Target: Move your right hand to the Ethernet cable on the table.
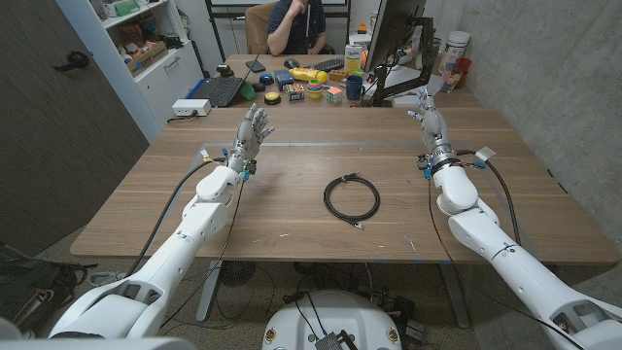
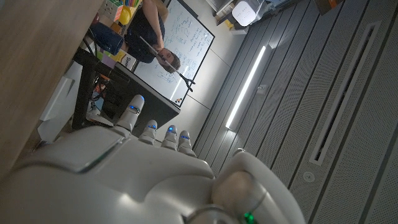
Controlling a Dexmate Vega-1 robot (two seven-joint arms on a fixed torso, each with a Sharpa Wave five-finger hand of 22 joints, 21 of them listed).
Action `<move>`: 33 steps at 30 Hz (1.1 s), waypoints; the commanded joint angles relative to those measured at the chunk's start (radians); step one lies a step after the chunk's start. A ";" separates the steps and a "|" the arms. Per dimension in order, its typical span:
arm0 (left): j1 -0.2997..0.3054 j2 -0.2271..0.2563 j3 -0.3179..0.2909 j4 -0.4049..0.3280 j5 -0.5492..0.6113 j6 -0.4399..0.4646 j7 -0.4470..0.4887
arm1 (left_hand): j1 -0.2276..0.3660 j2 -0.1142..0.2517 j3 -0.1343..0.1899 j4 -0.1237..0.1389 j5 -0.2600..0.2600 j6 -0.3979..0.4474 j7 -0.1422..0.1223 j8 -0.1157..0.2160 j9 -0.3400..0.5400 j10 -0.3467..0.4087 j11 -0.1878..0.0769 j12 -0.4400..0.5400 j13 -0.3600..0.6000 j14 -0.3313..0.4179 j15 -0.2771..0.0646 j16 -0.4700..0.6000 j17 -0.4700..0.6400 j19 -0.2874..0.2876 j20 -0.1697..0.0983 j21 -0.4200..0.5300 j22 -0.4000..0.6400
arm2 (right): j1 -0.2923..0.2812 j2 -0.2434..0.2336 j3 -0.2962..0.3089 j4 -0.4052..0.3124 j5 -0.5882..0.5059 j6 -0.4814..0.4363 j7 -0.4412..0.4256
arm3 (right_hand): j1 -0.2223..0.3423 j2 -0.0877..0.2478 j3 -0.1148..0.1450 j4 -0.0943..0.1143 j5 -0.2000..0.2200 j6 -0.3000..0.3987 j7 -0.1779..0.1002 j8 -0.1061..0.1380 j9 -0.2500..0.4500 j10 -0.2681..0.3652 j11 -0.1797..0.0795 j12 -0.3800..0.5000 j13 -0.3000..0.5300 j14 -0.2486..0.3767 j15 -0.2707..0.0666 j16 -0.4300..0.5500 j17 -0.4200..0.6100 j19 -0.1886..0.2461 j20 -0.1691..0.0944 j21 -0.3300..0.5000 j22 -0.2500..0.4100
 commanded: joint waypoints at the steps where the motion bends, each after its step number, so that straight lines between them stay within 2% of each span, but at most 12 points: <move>1: 0.013 -0.002 -0.014 -0.020 0.009 0.009 -0.006 | -0.001 0.013 -0.007 0.000 0.006 -0.007 0.001 0.004 0.002 -0.007 -0.001 0.003 0.006 -0.007 0.000 0.004 0.002 -0.004 0.003 -0.003 0.001 | -0.039 0.018 0.019 -0.033 -0.222 0.066 -0.122 | 0.017 0.038 0.005 -0.004 -0.004 0.001 -0.037 0.000 0.001 -0.026 -0.015 -0.007 0.000 -0.022 -0.006 -0.012 0.001 -0.026 -0.005 -0.023 0.001; 4: 0.019 -0.003 -0.018 -0.026 0.009 0.012 -0.004 | -0.001 0.013 -0.008 0.000 0.006 -0.007 0.001 0.004 0.002 -0.007 -0.002 0.003 0.006 -0.007 0.000 0.004 0.002 -0.004 0.002 -0.003 0.001 | -0.049 0.014 0.022 -0.049 -0.298 0.056 -0.153 | 0.026 0.019 0.000 -0.012 -0.007 0.012 -0.054 0.003 0.001 -0.026 -0.020 -0.004 -0.001 -0.023 -0.006 -0.015 0.000 -0.023 0.002 -0.035 0.001; 9: 0.026 -0.001 -0.022 -0.034 0.010 0.016 -0.005 | -0.001 0.013 -0.010 0.000 0.006 -0.007 0.001 0.003 0.002 -0.007 -0.001 0.003 0.006 -0.007 0.000 0.004 0.002 -0.004 0.003 -0.005 0.001 | -0.069 -0.004 0.022 -0.092 -0.452 0.002 -0.221 | 0.035 -0.008 -0.011 -0.022 -0.012 -0.031 -0.067 -0.012 0.001 -0.040 -0.025 -0.006 -0.001 -0.025 0.006 -0.020 0.001 -0.025 0.023 -0.057 0.001; 10: 0.028 -0.001 -0.024 -0.036 0.010 0.017 -0.004 | -0.001 0.013 -0.010 0.000 0.006 -0.007 0.000 0.004 0.002 -0.007 -0.002 0.003 0.006 -0.007 0.000 0.004 0.002 -0.004 0.003 -0.005 0.001 | -0.073 -0.007 0.022 -0.099 -0.479 -0.006 -0.234 | 0.037 -0.009 -0.012 -0.023 -0.012 -0.033 -0.070 -0.012 0.001 -0.042 -0.027 -0.007 -0.001 -0.026 0.007 -0.020 0.001 -0.029 0.026 -0.060 0.001; 12: 0.032 0.001 -0.027 -0.040 0.012 0.019 -0.003 | -0.001 0.013 -0.010 0.000 0.006 -0.006 0.001 0.004 0.002 -0.007 -0.002 0.003 0.006 -0.006 -0.001 0.004 0.002 -0.003 0.002 -0.005 0.002 | -0.081 -0.021 0.019 -0.121 -0.557 -0.029 -0.263 | 0.046 -0.015 -0.014 -0.029 -0.014 -0.036 -0.098 -0.010 0.001 -0.057 -0.034 -0.009 -0.001 -0.036 0.009 -0.026 0.001 -0.039 0.040 -0.076 0.001; 14: 0.032 0.001 -0.029 -0.040 0.012 0.020 -0.004 | -0.001 0.014 -0.011 0.000 0.007 -0.006 0.001 0.004 0.002 -0.007 -0.001 0.003 0.006 -0.006 -0.001 0.004 0.002 -0.003 0.004 -0.006 0.002 | -0.084 -0.029 0.017 -0.134 -0.584 -0.047 -0.268 | 0.049 -0.020 -0.016 -0.032 -0.014 -0.037 -0.102 -0.010 0.001 -0.062 -0.035 -0.009 -0.001 -0.040 0.012 -0.028 0.001 -0.045 0.046 -0.083 0.001; 16: 0.033 0.001 -0.030 -0.040 0.010 0.022 -0.007 | -0.001 0.014 -0.012 0.000 0.007 -0.006 0.000 0.004 0.002 -0.007 -0.002 0.003 0.006 -0.006 -0.001 0.004 0.002 -0.003 0.002 -0.006 0.002 | -0.091 -0.053 0.009 -0.169 -0.677 -0.091 -0.287 | 0.055 -0.033 -0.021 -0.038 -0.017 -0.038 -0.103 -0.009 0.001 -0.064 -0.036 -0.007 -0.001 -0.041 0.016 -0.029 0.001 -0.051 0.050 -0.091 0.001; 18: 0.034 0.001 -0.032 -0.039 0.011 0.022 -0.008 | -0.001 0.014 -0.013 0.000 0.007 -0.006 0.000 0.004 0.002 -0.007 -0.002 0.003 0.006 -0.006 -0.001 0.004 0.002 -0.002 0.003 -0.007 0.002 | -0.091 -0.065 0.000 -0.186 -0.720 -0.110 -0.296 | 0.062 -0.047 -0.026 -0.045 -0.019 -0.026 -0.119 -0.003 0.001 -0.060 -0.040 -0.003 -0.001 -0.037 0.018 -0.029 0.001 -0.052 0.051 -0.100 0.001; 23: 0.035 -0.001 -0.036 -0.036 0.010 0.021 -0.011 | -0.001 0.015 -0.014 0.000 0.008 -0.005 0.000 0.004 0.002 -0.007 -0.002 0.003 0.006 -0.006 -0.001 0.003 0.002 -0.002 0.002 -0.008 0.002 | -0.084 -0.084 -0.021 -0.197 -0.740 -0.119 -0.278 | 0.078 -0.061 -0.031 -0.058 -0.022 -0.014 -0.147 0.003 0.001 -0.056 -0.050 0.003 -0.001 -0.026 0.021 -0.029 0.001 -0.050 0.051 -0.113 0.001; 25: 0.035 -0.001 -0.038 -0.036 0.012 0.021 -0.010 | 0.000 0.015 -0.015 0.000 0.008 -0.006 0.001 0.004 0.002 -0.007 -0.001 0.003 0.006 -0.006 -0.001 0.003 0.002 -0.002 0.003 -0.009 0.002 | -0.077 -0.091 -0.034 -0.191 -0.739 -0.118 -0.261 | 0.084 -0.065 -0.031 -0.062 -0.022 -0.015 -0.152 0.002 0.001 -0.059 -0.053 0.003 -0.001 -0.029 0.024 -0.032 0.001 -0.052 0.052 -0.119 0.001; 31: 0.038 -0.001 -0.042 -0.037 0.012 0.023 -0.012 | 0.000 0.016 -0.017 0.000 0.008 -0.005 0.000 0.004 0.002 -0.007 -0.002 0.003 0.006 -0.006 -0.001 0.003 0.002 -0.001 0.003 -0.011 0.002 | -0.059 -0.121 -0.073 -0.210 -0.783 -0.142 -0.208 | 0.134 -0.074 -0.031 -0.091 -0.027 -0.064 -0.157 -0.011 0.001 -0.118 -0.094 -0.006 0.000 -0.067 0.018 -0.050 0.002 -0.087 0.053 -0.175 0.001; 33: 0.040 -0.001 -0.043 -0.038 0.012 0.025 -0.012 | 0.000 0.016 -0.017 0.000 0.009 -0.005 0.000 0.004 0.002 -0.007 -0.002 0.003 0.006 -0.006 -0.001 0.003 0.002 -0.001 0.002 -0.011 0.002 | -0.051 -0.130 -0.087 -0.216 -0.803 -0.152 -0.193 | 0.139 -0.074 -0.031 -0.094 -0.028 -0.071 -0.157 -0.012 0.001 -0.127 -0.096 -0.007 0.000 -0.077 0.014 -0.053 0.003 -0.090 0.053 -0.182 0.001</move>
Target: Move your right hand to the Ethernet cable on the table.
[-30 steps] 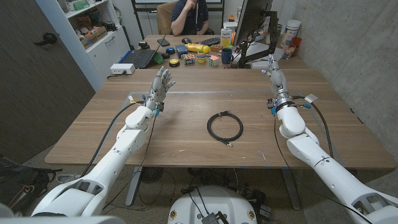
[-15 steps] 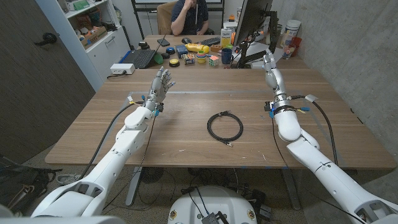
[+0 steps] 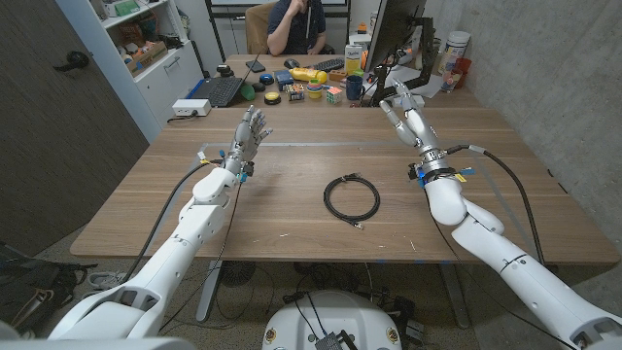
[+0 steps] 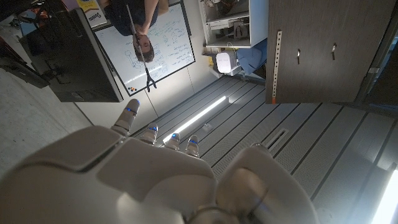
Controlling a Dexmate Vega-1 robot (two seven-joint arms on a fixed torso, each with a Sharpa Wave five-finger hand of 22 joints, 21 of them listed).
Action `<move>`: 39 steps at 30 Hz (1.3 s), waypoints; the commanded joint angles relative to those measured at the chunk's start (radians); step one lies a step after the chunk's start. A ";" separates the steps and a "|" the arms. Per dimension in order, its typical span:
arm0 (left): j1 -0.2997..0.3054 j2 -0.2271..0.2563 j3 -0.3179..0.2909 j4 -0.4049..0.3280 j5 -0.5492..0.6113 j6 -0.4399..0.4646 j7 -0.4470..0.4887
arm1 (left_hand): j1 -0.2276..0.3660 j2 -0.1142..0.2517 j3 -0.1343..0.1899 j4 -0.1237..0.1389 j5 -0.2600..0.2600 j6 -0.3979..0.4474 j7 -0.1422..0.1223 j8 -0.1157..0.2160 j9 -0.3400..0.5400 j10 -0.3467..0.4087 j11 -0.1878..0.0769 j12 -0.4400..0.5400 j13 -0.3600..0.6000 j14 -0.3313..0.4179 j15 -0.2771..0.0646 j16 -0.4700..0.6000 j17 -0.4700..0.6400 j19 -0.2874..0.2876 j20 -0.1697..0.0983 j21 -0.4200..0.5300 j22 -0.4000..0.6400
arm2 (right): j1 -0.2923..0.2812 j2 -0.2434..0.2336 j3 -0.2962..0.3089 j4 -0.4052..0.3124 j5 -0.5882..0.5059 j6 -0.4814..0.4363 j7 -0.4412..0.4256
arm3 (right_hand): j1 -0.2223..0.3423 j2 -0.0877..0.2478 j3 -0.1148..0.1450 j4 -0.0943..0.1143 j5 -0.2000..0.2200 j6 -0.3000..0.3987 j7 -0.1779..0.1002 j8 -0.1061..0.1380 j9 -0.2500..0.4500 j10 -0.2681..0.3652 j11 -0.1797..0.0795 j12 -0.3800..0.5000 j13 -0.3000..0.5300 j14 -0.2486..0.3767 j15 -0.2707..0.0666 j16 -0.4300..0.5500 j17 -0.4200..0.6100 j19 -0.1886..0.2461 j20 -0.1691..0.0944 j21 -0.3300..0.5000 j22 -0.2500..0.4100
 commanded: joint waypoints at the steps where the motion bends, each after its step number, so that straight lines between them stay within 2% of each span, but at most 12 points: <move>1: 0.007 0.000 -0.010 -0.003 0.002 0.005 -0.003 | 0.000 0.008 -0.001 0.000 0.005 -0.005 0.000 0.004 0.002 -0.007 -0.002 0.003 0.006 -0.006 -0.001 0.003 0.002 -0.001 0.002 -0.004 0.002 | 0.027 -0.056 -0.067 -0.042 -0.123 -0.056 0.064 | 0.026 0.001 0.001 -0.014 -0.006 -0.019 -0.001 -0.004 0.003 -0.057 -0.017 -0.004 0.002 -0.057 -0.011 -0.006 0.002 -0.075 0.010 -0.020 0.001; 8: 0.015 0.003 -0.016 -0.013 0.002 0.009 -0.002 | 0.000 0.009 -0.004 0.000 0.006 -0.006 0.001 0.003 0.002 -0.007 -0.002 0.003 0.006 -0.007 -0.002 0.002 0.002 0.000 0.002 -0.006 0.002 | 0.055 -0.072 -0.113 -0.032 -0.174 -0.057 0.082 | 0.073 0.012 0.010 -0.037 -0.011 -0.002 -0.002 0.010 0.001 -0.025 -0.055 0.009 0.000 -0.038 -0.046 0.007 0.001 -0.060 0.008 -0.051 0.001; 17: 0.022 0.005 -0.021 -0.020 0.004 0.012 -0.003 | 0.000 0.010 -0.006 0.000 0.007 -0.007 0.001 0.003 0.002 -0.007 -0.002 0.003 0.006 -0.006 -0.001 0.002 0.002 0.001 0.003 -0.008 0.002 | 0.085 -0.081 -0.158 -0.017 -0.177 -0.052 0.142 | 0.106 0.017 0.014 -0.054 -0.011 0.036 -0.002 0.022 0.001 -0.002 -0.059 0.011 -0.002 -0.016 -0.059 0.014 -0.001 -0.021 0.007 -0.070 0.002; 21: 0.025 0.007 -0.023 -0.024 0.004 0.015 -0.005 | 0.001 0.010 -0.007 0.000 0.007 -0.008 0.002 0.003 0.002 -0.006 -0.002 0.003 0.006 -0.006 -0.001 0.002 0.002 0.001 0.003 -0.009 0.002 | 0.097 -0.082 -0.177 -0.007 -0.174 -0.047 0.168 | 0.130 0.025 0.017 -0.066 -0.010 0.070 -0.002 0.028 0.000 0.028 -0.060 0.015 -0.003 -0.005 -0.066 0.015 -0.002 0.013 0.008 -0.087 0.002; 22: 0.025 0.007 -0.023 -0.025 0.004 0.015 -0.005 | 0.001 0.010 -0.008 0.000 0.007 -0.008 0.004 0.003 0.002 -0.006 -0.002 0.003 0.006 -0.006 -0.001 0.002 0.002 0.001 0.003 -0.009 0.002 | 0.100 -0.081 -0.183 -0.004 -0.175 -0.047 0.174 | 0.145 0.030 0.019 -0.073 -0.009 0.097 -0.002 0.032 -0.001 0.038 -0.062 0.013 -0.004 -0.002 -0.066 0.013 -0.002 0.036 0.008 -0.098 0.003; 26: 0.027 0.008 -0.025 -0.027 0.004 0.016 -0.006 | 0.001 0.011 -0.009 0.000 0.007 -0.008 0.007 0.003 0.002 -0.006 -0.003 0.003 0.006 -0.006 -0.001 0.002 0.002 0.001 0.003 -0.010 0.002 | 0.116 -0.079 -0.206 0.012 -0.171 -0.041 0.209 | 0.150 0.032 0.019 -0.076 -0.008 0.104 -0.002 0.032 -0.001 0.043 -0.060 0.013 -0.004 0.011 -0.069 0.017 -0.002 0.046 0.007 -0.103 0.003; 31: 0.030 0.009 -0.027 -0.031 0.004 0.019 -0.007 | 0.001 0.011 -0.010 0.000 0.008 -0.008 0.007 0.003 0.002 -0.006 -0.003 0.003 0.006 -0.005 -0.001 0.002 0.002 0.002 0.004 -0.011 0.002 | 0.135 -0.071 -0.230 0.036 -0.162 -0.024 0.235 | 0.168 0.038 0.018 -0.084 -0.009 0.141 -0.002 0.032 -0.002 0.078 -0.059 0.016 -0.005 0.034 -0.084 0.019 -0.002 0.105 0.006 -0.117 0.002; 33: 0.032 0.011 -0.027 -0.034 0.004 0.022 -0.008 | 0.001 0.011 -0.010 0.000 0.008 -0.008 0.008 0.003 0.002 -0.006 -0.002 0.003 0.006 -0.006 -0.001 0.001 0.002 0.002 0.004 -0.011 0.002 | 0.143 -0.066 -0.238 0.053 -0.156 -0.009 0.234 | 0.185 0.045 0.016 -0.091 -0.012 0.201 -0.002 0.036 -0.002 0.118 -0.061 0.016 -0.005 0.058 -0.120 0.018 -0.003 0.159 0.008 -0.142 0.002; 34: 0.033 0.011 -0.028 -0.035 0.004 0.023 -0.008 | 0.001 0.011 -0.011 0.000 0.008 -0.008 0.008 0.003 0.002 -0.006 -0.003 0.003 0.006 -0.006 -0.001 0.001 0.002 0.002 0.003 -0.011 0.002 | 0.145 -0.064 -0.241 0.057 -0.154 -0.009 0.239 | 0.190 0.047 0.016 -0.093 -0.012 0.221 -0.002 0.037 -0.003 0.134 -0.061 0.016 -0.005 0.073 -0.126 0.020 -0.003 0.176 0.008 -0.151 0.002; 35: 0.034 0.011 -0.028 -0.036 0.004 0.023 -0.009 | 0.001 0.012 -0.011 0.000 0.008 -0.009 0.009 0.002 0.002 -0.007 -0.003 0.003 0.006 -0.006 -0.001 0.001 0.002 0.003 0.003 -0.012 0.002 | 0.147 -0.064 -0.244 0.057 -0.156 -0.014 0.246 | 0.201 0.050 0.016 -0.098 -0.011 0.260 -0.002 0.040 -0.004 0.168 -0.059 0.020 -0.006 0.103 -0.135 0.025 -0.004 0.215 0.006 -0.159 0.002; 38: 0.035 0.011 -0.030 -0.039 0.004 0.025 -0.008 | 0.001 0.012 -0.012 0.000 0.008 -0.009 0.011 0.002 0.002 -0.006 -0.003 0.003 0.006 -0.006 -0.001 0.001 0.002 0.003 0.003 -0.012 0.002 | 0.154 -0.061 -0.254 0.065 -0.154 -0.017 0.261 | 0.219 0.053 0.017 -0.107 -0.009 0.308 -0.001 0.043 -0.005 0.187 -0.062 0.015 -0.007 0.118 -0.140 0.020 -0.006 0.245 0.008 -0.178 0.002; 39: 0.036 0.012 -0.030 -0.039 0.005 0.024 -0.008 | 0.001 0.012 -0.012 0.000 0.008 -0.009 0.010 0.002 0.002 -0.006 -0.003 0.003 0.006 -0.006 -0.002 0.001 0.002 0.003 0.003 -0.012 0.002 | 0.156 -0.059 -0.257 0.070 -0.153 -0.015 0.262 | 0.236 0.055 0.018 -0.116 -0.007 0.363 -0.003 0.044 -0.006 0.208 -0.063 0.010 -0.008 0.132 -0.141 0.014 -0.006 0.272 0.012 -0.203 0.000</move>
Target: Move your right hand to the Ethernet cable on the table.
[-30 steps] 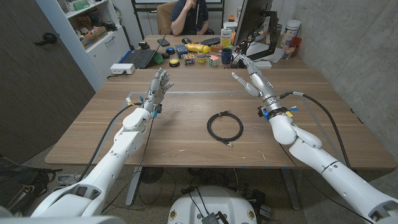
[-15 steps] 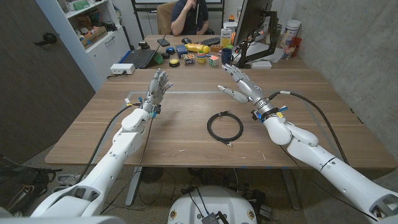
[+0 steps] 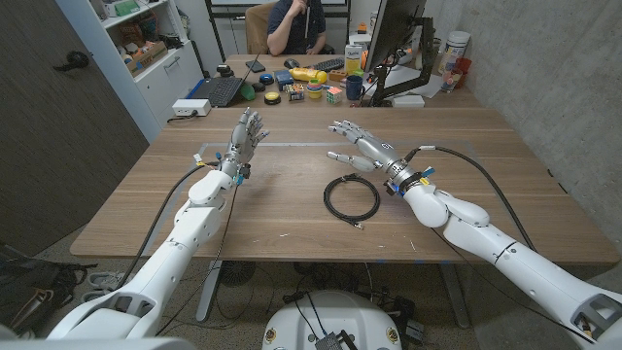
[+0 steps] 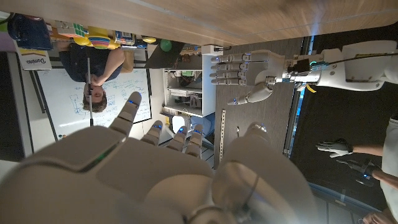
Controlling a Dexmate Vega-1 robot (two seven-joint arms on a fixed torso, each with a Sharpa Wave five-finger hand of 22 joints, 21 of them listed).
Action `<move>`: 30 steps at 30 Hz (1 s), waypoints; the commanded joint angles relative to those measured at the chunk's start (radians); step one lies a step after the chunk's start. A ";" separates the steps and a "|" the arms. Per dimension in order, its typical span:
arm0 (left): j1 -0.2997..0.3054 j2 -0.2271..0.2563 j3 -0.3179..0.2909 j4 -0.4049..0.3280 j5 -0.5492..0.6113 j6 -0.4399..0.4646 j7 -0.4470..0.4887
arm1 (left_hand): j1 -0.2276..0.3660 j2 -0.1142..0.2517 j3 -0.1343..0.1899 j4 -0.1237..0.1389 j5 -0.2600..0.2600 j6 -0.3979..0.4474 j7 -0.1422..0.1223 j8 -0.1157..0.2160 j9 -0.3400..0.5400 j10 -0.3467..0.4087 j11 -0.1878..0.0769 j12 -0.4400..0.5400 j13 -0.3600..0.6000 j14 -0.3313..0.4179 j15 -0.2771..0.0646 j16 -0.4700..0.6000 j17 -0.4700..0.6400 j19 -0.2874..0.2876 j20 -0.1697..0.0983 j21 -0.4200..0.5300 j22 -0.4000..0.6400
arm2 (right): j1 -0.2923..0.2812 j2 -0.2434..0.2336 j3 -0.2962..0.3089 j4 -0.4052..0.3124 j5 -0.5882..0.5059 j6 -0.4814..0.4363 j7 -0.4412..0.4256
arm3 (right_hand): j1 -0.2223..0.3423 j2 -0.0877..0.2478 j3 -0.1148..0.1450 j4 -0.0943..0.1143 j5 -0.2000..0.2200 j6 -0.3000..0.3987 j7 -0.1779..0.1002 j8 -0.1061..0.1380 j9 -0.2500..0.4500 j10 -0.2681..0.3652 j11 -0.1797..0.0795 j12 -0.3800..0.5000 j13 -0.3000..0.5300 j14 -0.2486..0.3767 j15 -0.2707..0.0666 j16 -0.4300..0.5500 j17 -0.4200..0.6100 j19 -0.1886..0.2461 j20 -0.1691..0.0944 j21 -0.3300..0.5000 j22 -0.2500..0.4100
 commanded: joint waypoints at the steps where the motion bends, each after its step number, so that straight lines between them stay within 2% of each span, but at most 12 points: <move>1: 0.008 0.004 -0.005 -0.012 0.002 0.007 -0.002 | 0.001 0.012 -0.006 0.000 0.005 -0.004 0.005 0.002 0.002 -0.006 -0.003 0.003 0.006 -0.006 -0.001 0.001 0.002 0.003 0.003 -0.001 0.002 | 0.038 0.015 -0.051 0.048 0.015 0.016 0.058 | 0.039 0.006 0.000 -0.019 0.002 0.095 -0.004 0.008 -0.002 0.041 -0.004 -0.006 -0.001 0.031 -0.058 -0.005 -0.001 0.056 0.003 -0.038 0.000; 8: 0.012 0.005 -0.008 -0.018 0.002 0.012 -0.001 | 0.002 0.013 -0.008 0.000 0.005 -0.004 0.006 0.002 0.002 -0.006 -0.003 0.003 0.006 -0.006 -0.002 0.001 0.002 0.004 0.003 -0.002 0.002 | 0.062 0.021 -0.078 0.081 0.003 0.021 0.077 | 0.066 0.018 0.005 -0.031 0.006 0.158 -0.002 0.000 -0.003 0.078 -0.004 -0.007 -0.001 0.065 -0.066 -0.008 -0.002 0.124 0.000 -0.067 0.001; 13: 0.016 0.005 -0.010 -0.023 0.004 0.013 0.003 | 0.002 0.013 -0.009 0.000 0.005 -0.003 0.005 0.003 0.002 -0.006 -0.003 0.003 0.006 -0.005 -0.001 0.001 0.002 0.004 0.003 -0.003 0.002 | 0.087 0.024 -0.103 0.112 -0.010 0.028 0.096 | 0.075 0.022 0.005 -0.034 0.010 0.185 -0.003 -0.003 -0.003 0.105 -0.004 -0.004 -0.001 0.092 -0.074 -0.005 -0.002 0.149 0.001 -0.082 0.000; 14: 0.018 0.005 -0.011 -0.025 0.004 0.013 0.004 | 0.002 0.013 -0.009 0.000 0.006 -0.003 0.005 0.003 0.002 -0.007 -0.003 0.003 0.006 -0.005 -0.001 0.001 0.002 0.004 0.003 -0.004 0.002 | 0.093 0.025 -0.109 0.117 -0.010 0.028 0.107 | 0.080 0.023 0.006 -0.036 0.013 0.195 -0.003 -0.005 -0.003 0.115 -0.004 -0.004 -0.001 0.096 -0.075 -0.006 -0.002 0.167 -0.002 -0.085 0.001; 15: 0.019 0.006 -0.011 -0.027 0.005 0.013 0.005 | 0.002 0.013 -0.009 0.000 0.006 -0.003 0.004 0.003 0.002 -0.007 -0.003 0.003 0.006 -0.005 -0.001 0.001 0.002 0.004 0.003 -0.004 0.002 | 0.095 0.026 -0.111 0.122 -0.014 0.030 0.102 | 0.093 0.026 0.008 -0.042 0.020 0.214 -0.003 -0.010 -0.003 0.136 -0.004 -0.006 -0.002 0.128 -0.085 -0.003 -0.002 0.213 -0.009 -0.091 0.001; 16: 0.020 0.006 -0.012 -0.029 0.005 0.015 0.006 | 0.002 0.013 -0.010 0.000 0.006 -0.003 0.004 0.003 0.002 -0.006 -0.003 0.003 0.006 -0.006 -0.001 0.001 0.002 0.004 0.003 -0.004 0.002 | 0.097 0.029 -0.113 0.132 -0.015 0.042 0.086 | 0.100 0.029 0.009 -0.045 0.023 0.233 -0.002 -0.009 -0.003 0.162 -0.004 -0.001 -0.001 0.145 -0.091 -0.003 -0.003 0.235 -0.017 -0.097 0.001; 17: 0.021 0.006 -0.012 -0.029 0.005 0.015 0.006 | 0.002 0.013 -0.010 0.000 0.006 -0.004 0.004 0.002 0.002 -0.007 -0.002 0.003 0.006 -0.006 -0.002 0.001 0.002 0.004 0.003 -0.004 0.002 | 0.097 0.028 -0.114 0.133 -0.015 0.044 0.084 | 0.122 0.030 0.012 -0.056 0.032 0.298 -0.001 0.001 -0.002 0.230 -0.005 0.004 -0.003 0.196 -0.116 0.001 -0.003 0.298 -0.015 -0.109 0.002; 18: 0.023 0.007 -0.013 -0.033 0.005 0.016 0.007 | 0.002 0.014 -0.010 0.000 0.006 -0.004 0.002 0.002 0.002 -0.007 -0.002 0.003 0.006 -0.005 -0.001 0.001 0.002 0.004 0.003 -0.005 0.002 | 0.097 0.028 -0.114 0.133 -0.014 0.042 0.085 | 0.132 0.026 0.012 -0.062 0.035 0.320 -0.002 0.002 -0.003 0.252 -0.005 0.003 -0.003 0.208 -0.122 -0.003 -0.004 0.316 -0.012 -0.116 0.002; 20: 0.025 0.007 -0.014 -0.035 0.005 0.017 0.008 | 0.002 0.014 -0.011 0.000 0.006 -0.003 0.000 0.003 0.002 -0.009 -0.002 0.002 0.006 -0.005 0.000 0.001 0.002 0.005 0.003 -0.005 0.002 | 0.097 0.022 -0.117 0.122 -0.020 0.024 0.100 | 0.145 0.019 0.010 -0.070 0.039 0.355 -0.002 0.004 -0.003 0.283 -0.006 0.000 -0.005 0.226 -0.129 -0.006 -0.005 0.340 -0.012 -0.127 0.002; 27: 0.029 0.006 -0.017 -0.038 0.005 0.017 0.007 | 0.003 0.015 -0.013 0.000 0.007 -0.004 -0.003 0.002 0.002 -0.008 -0.003 0.002 0.006 -0.005 0.000 0.000 0.002 0.005 0.003 -0.007 0.002 | 0.099 0.010 -0.129 0.102 -0.049 -0.013 0.123 | 0.165 0.009 0.009 -0.082 0.045 0.356 -0.004 -0.008 -0.004 0.292 -0.007 -0.010 -0.006 0.249 -0.122 -0.008 -0.005 0.371 -0.045 -0.136 0.003; 30: 0.031 0.007 -0.017 -0.040 0.005 0.017 0.006 | 0.003 0.015 -0.013 0.000 0.007 -0.004 -0.003 0.002 0.002 -0.007 -0.003 0.002 0.006 -0.005 -0.001 0.000 0.002 0.006 0.003 -0.008 0.003 | 0.100 0.008 -0.134 0.099 -0.059 -0.024 0.121 | 0.195 0.008 0.015 -0.095 0.054 0.367 -0.003 -0.012 -0.003 0.298 -0.007 -0.014 -0.006 0.284 -0.120 -0.006 -0.006 0.412 -0.067 -0.138 0.004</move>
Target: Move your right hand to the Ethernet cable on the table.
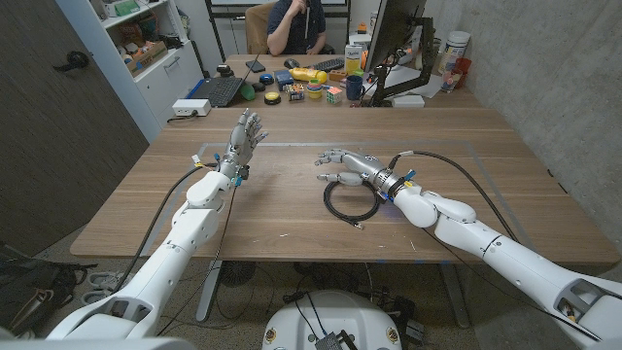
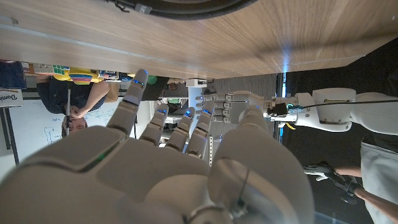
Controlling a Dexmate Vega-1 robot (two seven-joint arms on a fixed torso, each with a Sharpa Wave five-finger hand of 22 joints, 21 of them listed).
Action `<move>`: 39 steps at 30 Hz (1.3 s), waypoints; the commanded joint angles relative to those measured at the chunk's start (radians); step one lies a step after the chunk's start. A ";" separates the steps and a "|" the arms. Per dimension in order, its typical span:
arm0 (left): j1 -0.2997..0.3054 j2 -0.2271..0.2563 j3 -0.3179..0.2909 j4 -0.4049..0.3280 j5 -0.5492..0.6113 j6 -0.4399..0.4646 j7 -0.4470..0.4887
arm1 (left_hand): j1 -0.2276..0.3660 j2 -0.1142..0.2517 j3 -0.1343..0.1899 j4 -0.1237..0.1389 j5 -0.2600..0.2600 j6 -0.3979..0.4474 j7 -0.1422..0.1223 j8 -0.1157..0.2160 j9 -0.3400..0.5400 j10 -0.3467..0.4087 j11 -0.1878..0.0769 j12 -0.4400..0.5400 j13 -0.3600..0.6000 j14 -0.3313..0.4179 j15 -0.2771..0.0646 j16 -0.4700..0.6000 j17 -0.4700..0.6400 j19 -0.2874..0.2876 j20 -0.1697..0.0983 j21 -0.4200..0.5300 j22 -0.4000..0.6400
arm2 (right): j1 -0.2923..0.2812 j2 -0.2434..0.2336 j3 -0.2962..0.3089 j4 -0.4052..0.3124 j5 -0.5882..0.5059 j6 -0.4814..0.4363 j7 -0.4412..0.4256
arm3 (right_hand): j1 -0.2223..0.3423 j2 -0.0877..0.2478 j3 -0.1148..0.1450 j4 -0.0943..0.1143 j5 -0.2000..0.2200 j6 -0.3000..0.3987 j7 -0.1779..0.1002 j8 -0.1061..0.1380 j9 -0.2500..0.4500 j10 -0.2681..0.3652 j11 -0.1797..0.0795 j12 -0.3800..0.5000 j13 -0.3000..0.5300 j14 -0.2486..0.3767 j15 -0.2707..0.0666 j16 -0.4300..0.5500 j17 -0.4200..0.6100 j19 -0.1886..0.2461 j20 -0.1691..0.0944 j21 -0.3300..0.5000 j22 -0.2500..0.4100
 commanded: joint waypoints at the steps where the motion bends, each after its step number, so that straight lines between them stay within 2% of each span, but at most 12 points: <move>1: 0.009 0.001 -0.004 -0.010 0.001 0.002 0.001 | -0.001 0.011 -0.003 0.002 0.007 -0.004 -0.003 0.002 0.002 -0.007 -0.003 0.002 0.006 -0.005 -0.001 0.000 0.002 0.006 0.003 -0.001 0.003 | 0.009 -0.013 -0.027 -0.011 -0.043 -0.044 0.020 | 0.045 0.001 0.008 -0.021 0.019 0.028 -0.002 -0.003 0.002 0.024 -0.003 -0.006 0.003 0.059 -0.124 0.003 0.001 0.072 -0.025 -0.004 0.004; 6: 0.012 0.001 -0.007 -0.013 0.002 0.002 0.003 | -0.001 0.011 -0.004 0.002 0.007 -0.005 -0.003 0.002 0.002 -0.007 -0.003 0.002 0.006 -0.005 -0.001 0.000 0.002 0.006 0.003 -0.002 0.003 | 0.011 -0.019 -0.032 -0.025 -0.051 -0.066 0.040 | 0.092 -0.005 0.011 -0.031 0.033 0.084 -0.002 -0.002 0.003 0.086 -0.003 -0.003 0.004 0.148 -0.127 0.004 0.001 0.187 -0.071 -0.007 0.003; 8: 0.013 0.001 -0.007 -0.015 0.002 0.002 0.003 | -0.001 0.011 -0.005 0.002 0.008 -0.005 -0.003 0.002 0.002 -0.007 -0.004 0.003 0.006 -0.005 -0.001 0.000 0.002 0.006 0.003 -0.002 0.003 | 0.011 -0.020 -0.034 -0.029 -0.052 -0.072 0.045 | 0.101 -0.006 0.012 -0.033 0.035 0.090 -0.002 -0.003 0.003 0.094 -0.003 -0.004 0.004 0.170 -0.123 0.006 0.001 0.203 -0.080 -0.009 0.002; 14: 0.016 0.002 -0.009 -0.019 0.003 0.002 0.005 | -0.001 0.012 -0.006 0.002 0.008 -0.005 -0.004 0.002 0.002 -0.007 -0.004 0.002 0.006 -0.005 -0.001 0.000 0.002 0.006 0.003 -0.004 0.003 | 0.013 -0.024 -0.038 -0.038 -0.055 -0.081 0.052 | 0.118 -0.004 0.014 -0.034 0.039 0.115 -0.002 0.000 0.004 0.120 -0.003 0.000 0.004 0.209 -0.123 0.007 0.000 0.216 -0.093 -0.020 0.002; 27: 0.020 0.002 -0.013 -0.022 0.001 0.001 0.001 | -0.001 0.013 -0.010 0.002 0.009 -0.006 -0.004 0.002 0.002 -0.007 -0.002 0.002 0.006 -0.005 -0.001 -0.001 0.002 0.008 0.004 -0.007 0.003 | 0.016 -0.028 -0.045 -0.054 -0.062 -0.102 0.074 | 0.166 -0.003 0.026 -0.048 0.048 0.135 -0.003 -0.001 0.005 0.142 -0.004 -0.001 0.004 0.233 -0.122 -0.005 -0.002 0.221 -0.114 -0.039 0.002; 39: 0.025 0.005 -0.018 -0.026 -0.002 0.002 -0.003 | -0.001 0.014 -0.014 0.002 0.010 -0.006 -0.004 0.002 0.002 -0.006 -0.004 0.003 0.006 -0.006 -0.001 -0.001 0.002 0.008 0.005 -0.010 0.003 | 0.012 -0.027 -0.045 -0.067 -0.054 -0.116 0.087 | 0.195 -0.001 0.034 -0.053 0.054 0.142 -0.003 -0.003 0.005 0.146 -0.004 -0.004 0.004 0.251 -0.120 -0.009 -0.002 0.219 -0.118 -0.051 0.004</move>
